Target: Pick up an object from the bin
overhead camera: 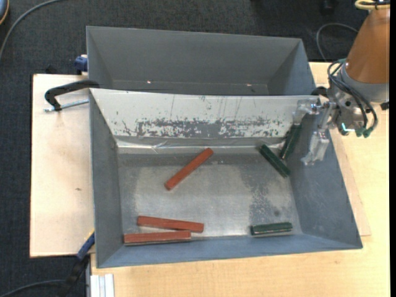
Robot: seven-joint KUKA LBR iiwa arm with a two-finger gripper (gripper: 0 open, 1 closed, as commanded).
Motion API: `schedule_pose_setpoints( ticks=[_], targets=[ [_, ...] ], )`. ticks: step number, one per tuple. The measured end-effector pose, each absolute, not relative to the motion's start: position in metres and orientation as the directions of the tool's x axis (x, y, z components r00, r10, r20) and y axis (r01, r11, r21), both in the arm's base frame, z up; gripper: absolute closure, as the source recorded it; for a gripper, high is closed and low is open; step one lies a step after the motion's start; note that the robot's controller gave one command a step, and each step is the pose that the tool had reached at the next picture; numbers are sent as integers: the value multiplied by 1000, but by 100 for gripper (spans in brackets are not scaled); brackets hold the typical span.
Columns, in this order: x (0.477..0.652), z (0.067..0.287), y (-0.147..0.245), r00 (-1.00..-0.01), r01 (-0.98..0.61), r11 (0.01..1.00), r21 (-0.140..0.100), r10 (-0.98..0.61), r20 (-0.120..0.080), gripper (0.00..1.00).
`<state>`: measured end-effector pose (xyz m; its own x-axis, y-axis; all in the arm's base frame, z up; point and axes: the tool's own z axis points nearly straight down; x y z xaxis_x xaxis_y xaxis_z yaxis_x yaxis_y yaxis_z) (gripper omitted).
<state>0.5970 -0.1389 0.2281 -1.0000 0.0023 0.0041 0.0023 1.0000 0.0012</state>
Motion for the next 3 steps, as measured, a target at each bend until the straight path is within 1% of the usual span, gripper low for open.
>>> schedule_pose_setpoints(
  ticks=[1,2,3],
  targets=[
    [599,66,-137,-978,209,978,2,209,6,0],
    [598,102,-108,-918,397,918,4,397,-6,0],
    [595,112,-101,-901,433,901,3,433,-5,0]
  ],
)
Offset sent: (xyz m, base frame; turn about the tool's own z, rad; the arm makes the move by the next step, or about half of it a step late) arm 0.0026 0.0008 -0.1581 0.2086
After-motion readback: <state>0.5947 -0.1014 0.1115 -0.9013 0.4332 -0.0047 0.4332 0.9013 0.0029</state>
